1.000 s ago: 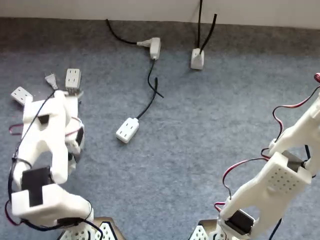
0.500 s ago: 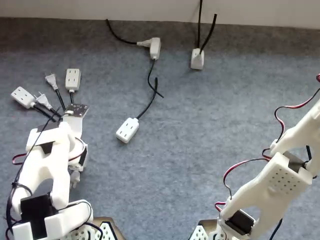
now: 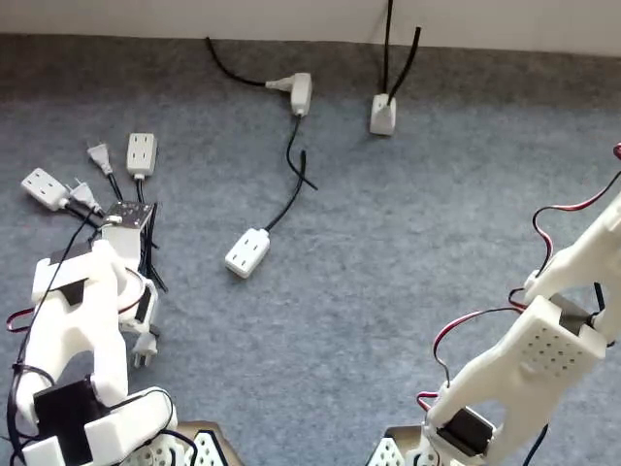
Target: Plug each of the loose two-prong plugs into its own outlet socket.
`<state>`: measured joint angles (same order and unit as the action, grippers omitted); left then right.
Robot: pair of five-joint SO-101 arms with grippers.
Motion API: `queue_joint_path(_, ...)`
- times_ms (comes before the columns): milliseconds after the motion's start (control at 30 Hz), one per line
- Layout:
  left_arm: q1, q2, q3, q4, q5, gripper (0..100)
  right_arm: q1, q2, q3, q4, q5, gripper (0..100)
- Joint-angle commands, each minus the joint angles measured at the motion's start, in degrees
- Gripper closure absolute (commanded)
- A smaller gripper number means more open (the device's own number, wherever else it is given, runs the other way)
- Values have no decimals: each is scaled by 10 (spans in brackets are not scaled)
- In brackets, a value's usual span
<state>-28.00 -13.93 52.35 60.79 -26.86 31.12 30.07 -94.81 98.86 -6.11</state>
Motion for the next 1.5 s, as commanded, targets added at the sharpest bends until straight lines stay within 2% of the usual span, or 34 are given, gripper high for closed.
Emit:
queue_joint_path(0, -22, -17, -7, -11, -4, 807, 0, -31, -60, 24, -6, 745)
queue_joint_path(167, -70, -17, -26, -8, -82, 807, 0, -30, -60, 24, -6, 745)
queue_joint_path(467, -151, -15, -73, -8, -148, 807, 0, -30, -60, 24, -6, 745)
queue_joint_path(900, -150, -13, -60, -11, -171, 807, 3, -31, -60, 24, -6, 745)
queue_joint_path(1467, -156, -12, -60, -11, -342, 808, 5, -31, -62, 24, -5, 745)
